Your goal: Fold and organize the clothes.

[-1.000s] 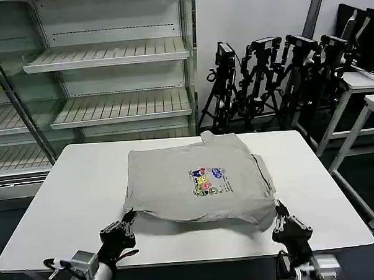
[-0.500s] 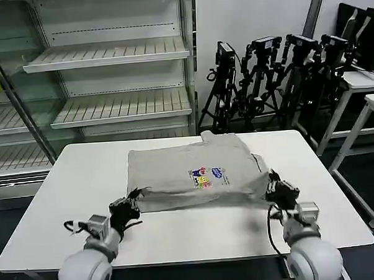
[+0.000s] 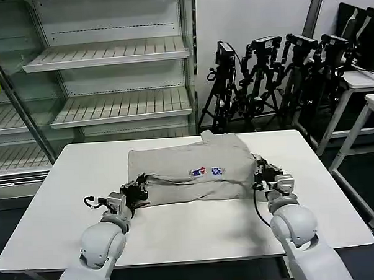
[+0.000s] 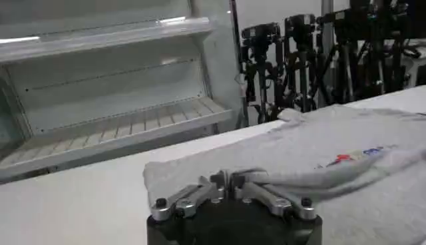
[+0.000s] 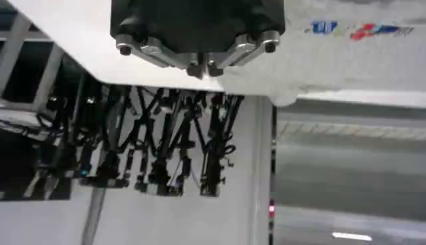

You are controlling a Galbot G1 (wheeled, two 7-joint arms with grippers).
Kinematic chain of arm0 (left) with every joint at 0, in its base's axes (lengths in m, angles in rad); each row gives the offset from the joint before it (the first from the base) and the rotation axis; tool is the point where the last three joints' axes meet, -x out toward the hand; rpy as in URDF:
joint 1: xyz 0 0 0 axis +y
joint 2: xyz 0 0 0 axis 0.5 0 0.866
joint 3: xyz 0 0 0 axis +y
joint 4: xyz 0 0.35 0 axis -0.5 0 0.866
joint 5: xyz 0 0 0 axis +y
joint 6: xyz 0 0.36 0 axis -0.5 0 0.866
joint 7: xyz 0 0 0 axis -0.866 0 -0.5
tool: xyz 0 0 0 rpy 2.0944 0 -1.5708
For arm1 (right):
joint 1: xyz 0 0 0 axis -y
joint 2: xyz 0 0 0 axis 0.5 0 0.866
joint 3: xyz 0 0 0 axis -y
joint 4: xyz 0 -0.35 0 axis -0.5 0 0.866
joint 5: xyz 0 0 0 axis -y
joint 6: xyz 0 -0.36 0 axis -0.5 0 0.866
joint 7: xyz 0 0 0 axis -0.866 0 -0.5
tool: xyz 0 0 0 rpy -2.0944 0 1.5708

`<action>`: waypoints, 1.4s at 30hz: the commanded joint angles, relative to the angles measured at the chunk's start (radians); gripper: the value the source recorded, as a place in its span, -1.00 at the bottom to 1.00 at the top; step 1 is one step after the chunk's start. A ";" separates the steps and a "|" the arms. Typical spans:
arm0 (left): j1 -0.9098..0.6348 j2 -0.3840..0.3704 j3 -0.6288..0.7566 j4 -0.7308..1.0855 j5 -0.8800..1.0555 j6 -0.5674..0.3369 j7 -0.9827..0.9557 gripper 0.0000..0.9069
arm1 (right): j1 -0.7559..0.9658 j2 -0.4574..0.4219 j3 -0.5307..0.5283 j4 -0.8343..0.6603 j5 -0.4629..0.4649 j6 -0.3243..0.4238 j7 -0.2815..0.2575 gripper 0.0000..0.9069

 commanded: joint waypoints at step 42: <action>0.314 -0.044 -0.116 -0.181 -0.155 -0.008 -0.031 -0.98 | -0.258 0.010 0.109 0.028 0.067 -0.020 0.004 -1.00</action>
